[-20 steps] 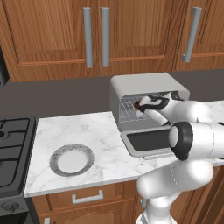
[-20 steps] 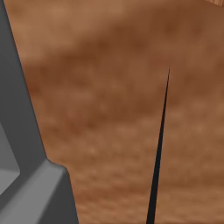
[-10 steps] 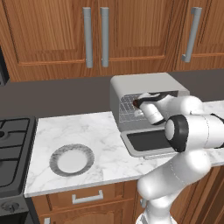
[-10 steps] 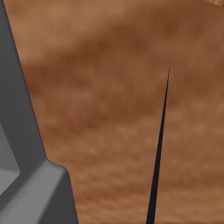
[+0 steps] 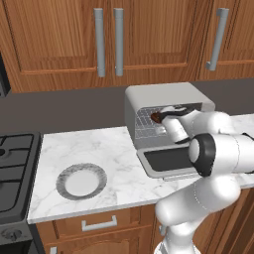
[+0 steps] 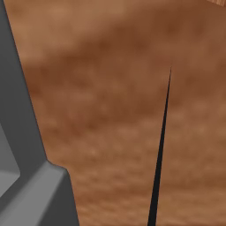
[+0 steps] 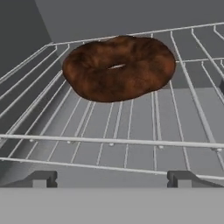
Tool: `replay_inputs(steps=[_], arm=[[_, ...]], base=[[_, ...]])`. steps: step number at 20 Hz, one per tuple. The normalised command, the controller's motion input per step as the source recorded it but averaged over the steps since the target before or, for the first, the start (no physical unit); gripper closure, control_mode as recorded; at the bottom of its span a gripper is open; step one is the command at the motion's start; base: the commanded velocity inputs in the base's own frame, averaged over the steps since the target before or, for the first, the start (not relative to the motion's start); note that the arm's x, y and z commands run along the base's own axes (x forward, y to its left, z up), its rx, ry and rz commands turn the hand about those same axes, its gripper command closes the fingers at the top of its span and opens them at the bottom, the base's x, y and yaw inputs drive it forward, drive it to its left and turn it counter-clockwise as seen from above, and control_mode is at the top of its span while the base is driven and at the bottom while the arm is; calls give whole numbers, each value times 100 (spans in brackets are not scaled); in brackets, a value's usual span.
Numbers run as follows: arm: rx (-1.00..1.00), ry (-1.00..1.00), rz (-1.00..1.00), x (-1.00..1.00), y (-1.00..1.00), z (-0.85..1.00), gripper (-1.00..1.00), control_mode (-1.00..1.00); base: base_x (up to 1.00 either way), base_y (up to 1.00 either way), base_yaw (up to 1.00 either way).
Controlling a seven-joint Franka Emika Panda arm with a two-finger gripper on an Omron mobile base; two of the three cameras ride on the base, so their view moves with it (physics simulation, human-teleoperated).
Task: Pick up the bagel from the plate, place it on the toaster oven rack, close the door, and set the timer.
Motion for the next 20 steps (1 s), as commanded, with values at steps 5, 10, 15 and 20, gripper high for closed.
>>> replay_inputs(steps=[5, 10, 15, 20], arm=[[0, 6, 0, 0, -23, 86, -100, -100], [3, 2, 0, -7, -28, 58, -100, -100], [7, 0, 0, -46, -47, 12, -100, -100], [2, -5, -3, -58, -33, 0, -100, -100]], base=[[0, 0, 0], [0, 0, 0], [0, 0, 0], [0, 0, 0]])
